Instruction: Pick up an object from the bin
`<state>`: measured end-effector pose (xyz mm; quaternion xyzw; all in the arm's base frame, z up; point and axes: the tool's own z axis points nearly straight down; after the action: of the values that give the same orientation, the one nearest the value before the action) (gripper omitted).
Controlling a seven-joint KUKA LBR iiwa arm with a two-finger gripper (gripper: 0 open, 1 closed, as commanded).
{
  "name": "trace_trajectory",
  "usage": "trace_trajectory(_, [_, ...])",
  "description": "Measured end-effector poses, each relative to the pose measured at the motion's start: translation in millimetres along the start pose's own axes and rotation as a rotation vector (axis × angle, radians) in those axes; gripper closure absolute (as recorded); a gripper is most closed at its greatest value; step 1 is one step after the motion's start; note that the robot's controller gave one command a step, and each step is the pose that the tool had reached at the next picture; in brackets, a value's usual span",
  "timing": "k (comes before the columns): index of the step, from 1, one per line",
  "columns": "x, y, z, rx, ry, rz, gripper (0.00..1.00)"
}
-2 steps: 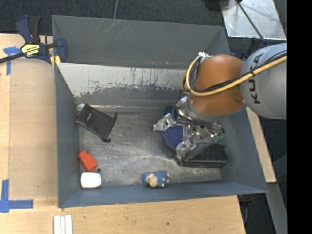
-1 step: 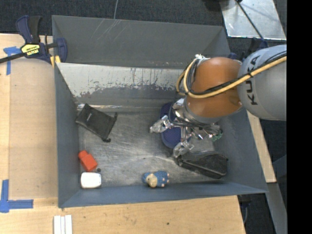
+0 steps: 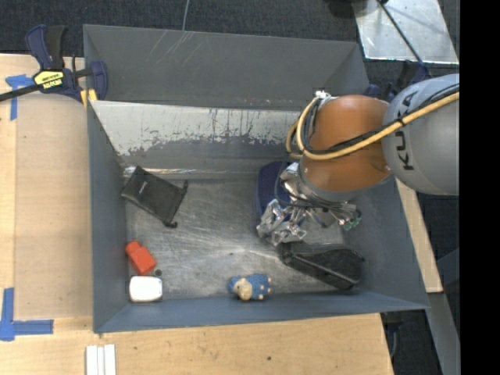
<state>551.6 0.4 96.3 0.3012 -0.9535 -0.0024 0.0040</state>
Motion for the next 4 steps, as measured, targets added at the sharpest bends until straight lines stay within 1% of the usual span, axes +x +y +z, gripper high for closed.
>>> trace_trajectory(1, [-53.9,35,13,-0.003,0.001,0.130,1.00])
trace_trajectory(2, [-53.1,57,18,0.012,-0.016,0.780,1.00])
trace_trajectory(3, [14.5,32,14,0.004,-0.014,0.969,1.00])
trace_trajectory(4, [5.5,55,14,0.002,-0.014,1.244,1.00])
